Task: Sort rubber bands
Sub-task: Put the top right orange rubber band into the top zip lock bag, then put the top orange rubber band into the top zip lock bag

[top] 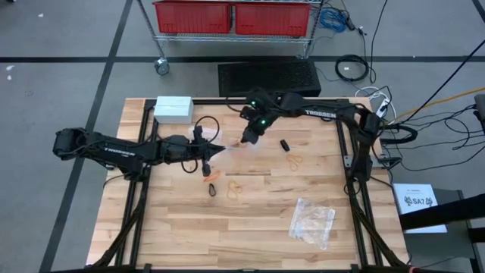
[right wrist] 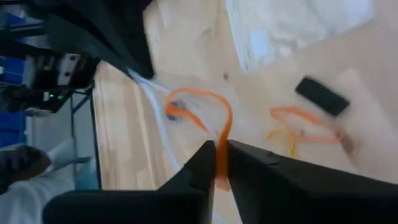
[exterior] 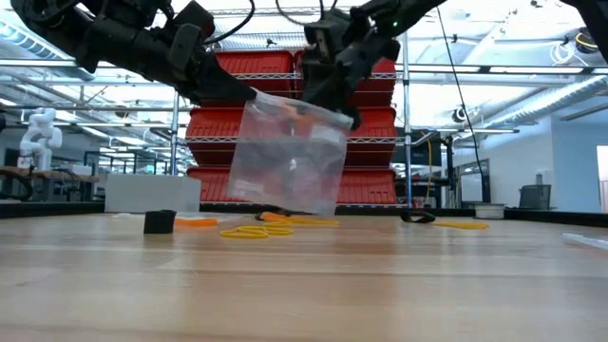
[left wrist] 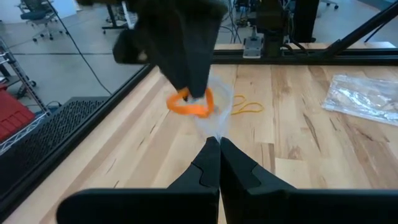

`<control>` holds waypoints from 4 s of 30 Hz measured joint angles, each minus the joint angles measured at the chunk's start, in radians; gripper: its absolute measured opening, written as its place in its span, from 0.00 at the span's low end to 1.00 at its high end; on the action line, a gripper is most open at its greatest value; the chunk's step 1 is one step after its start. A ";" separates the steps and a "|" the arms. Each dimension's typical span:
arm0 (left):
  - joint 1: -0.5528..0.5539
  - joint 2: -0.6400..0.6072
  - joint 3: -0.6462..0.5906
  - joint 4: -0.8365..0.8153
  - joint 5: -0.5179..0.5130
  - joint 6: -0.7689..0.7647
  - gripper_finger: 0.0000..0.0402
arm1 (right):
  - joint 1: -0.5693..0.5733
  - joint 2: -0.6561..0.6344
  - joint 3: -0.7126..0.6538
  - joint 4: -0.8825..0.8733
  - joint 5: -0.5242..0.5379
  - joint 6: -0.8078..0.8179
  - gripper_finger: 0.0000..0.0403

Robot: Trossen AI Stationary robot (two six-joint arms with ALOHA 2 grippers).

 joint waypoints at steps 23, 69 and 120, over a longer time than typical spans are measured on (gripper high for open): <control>0.000 0.000 0.000 0.000 0.000 -0.002 0.00 | 0.280 -0.075 0.000 0.019 0.685 -0.314 0.03; 0.000 0.000 -0.001 0.040 0.041 -0.001 0.00 | 0.252 0.008 0.109 -0.162 0.602 -0.233 0.31; 0.126 -0.310 -0.136 0.003 -0.119 -0.002 0.00 | 0.196 0.291 -0.119 0.397 0.554 -0.456 0.40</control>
